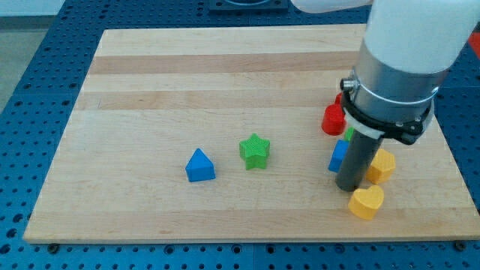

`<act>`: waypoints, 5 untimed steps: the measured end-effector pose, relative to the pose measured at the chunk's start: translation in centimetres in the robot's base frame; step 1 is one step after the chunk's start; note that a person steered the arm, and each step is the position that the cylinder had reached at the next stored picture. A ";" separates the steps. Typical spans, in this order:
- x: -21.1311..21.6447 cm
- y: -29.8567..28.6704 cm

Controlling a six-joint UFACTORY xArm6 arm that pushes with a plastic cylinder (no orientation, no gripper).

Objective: Point your arm at the green star

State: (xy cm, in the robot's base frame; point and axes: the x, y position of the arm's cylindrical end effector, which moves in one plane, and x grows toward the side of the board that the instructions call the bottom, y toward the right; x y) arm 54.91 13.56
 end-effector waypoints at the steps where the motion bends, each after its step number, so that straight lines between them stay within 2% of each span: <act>1: -1.7 0.4; 3: -2.1 0.4; 4: -1.0 -0.8; 5: 0.6 -5.1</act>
State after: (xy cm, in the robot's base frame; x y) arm 55.53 8.44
